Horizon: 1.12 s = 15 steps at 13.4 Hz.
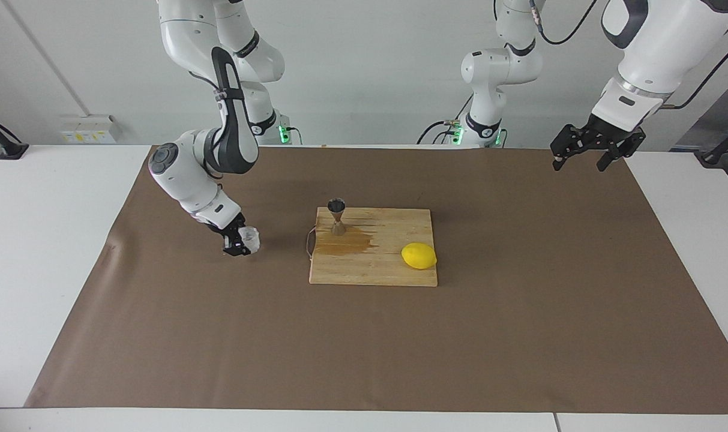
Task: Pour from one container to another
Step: 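Carry the white cup back to its spot with the right gripper, then lower the white cup onto the table and open the right gripper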
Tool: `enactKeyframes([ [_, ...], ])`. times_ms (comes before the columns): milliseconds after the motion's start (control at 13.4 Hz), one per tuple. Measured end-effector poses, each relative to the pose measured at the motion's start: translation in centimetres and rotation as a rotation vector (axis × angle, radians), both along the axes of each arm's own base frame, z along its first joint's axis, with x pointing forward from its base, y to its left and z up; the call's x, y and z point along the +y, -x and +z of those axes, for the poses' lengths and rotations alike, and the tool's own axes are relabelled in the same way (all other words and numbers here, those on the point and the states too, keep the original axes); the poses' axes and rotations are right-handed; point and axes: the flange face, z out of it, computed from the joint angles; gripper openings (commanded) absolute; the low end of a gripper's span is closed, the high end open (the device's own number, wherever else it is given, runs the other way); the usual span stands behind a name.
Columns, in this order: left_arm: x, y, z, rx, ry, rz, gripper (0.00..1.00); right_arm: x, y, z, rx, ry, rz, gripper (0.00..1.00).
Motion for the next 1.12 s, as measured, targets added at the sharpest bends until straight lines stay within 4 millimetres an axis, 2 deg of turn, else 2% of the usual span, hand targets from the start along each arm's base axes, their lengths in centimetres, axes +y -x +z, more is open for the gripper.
enactKeyframes([
  [75, 0.0, 0.0, 0.0, 0.000, 0.000, 0.000, 1.00, 0.0, 0.1, -0.1, 0.002, 0.000, 0.000, 0.84],
  [149, 0.0, 0.0, 0.0, 0.000, 0.000, 0.000, 1.00, 0.0, 0.1, -0.1, 0.003, 0.000, 0.000, 0.88],
  [448, 0.0, 0.0, 0.0, 0.000, 0.000, 0.000, 1.00, 0.0, 0.2, -0.1, 0.008, -0.002, 0.001, 0.88],
  [522, 0.0, 0.0, 0.0, 0.000, 0.000, 0.000, 1.00, 0.1, 0.2, 0.0, 0.014, -0.005, 0.002, 0.90],
  [597, 0.0, 0.0, 0.0, 0.000, 0.000, 0.000, 1.00, 0.1, 0.3, 0.2, 0.021, -0.008, 0.005, 0.98],
  [821, 0.0, 0.0, 0.0, 0.000, 0.000, 0.000, 1.00, 0.4, 0.7, 2.2, 0.040, -0.022, -0.003, 1.00],
  [1119, 0.0, 0.0, 0.0, 0.000, 0.000, 0.000, 1.00, 1.1, 1.2, 6.7, 0.046, -0.031, -0.064, 1.00],
])
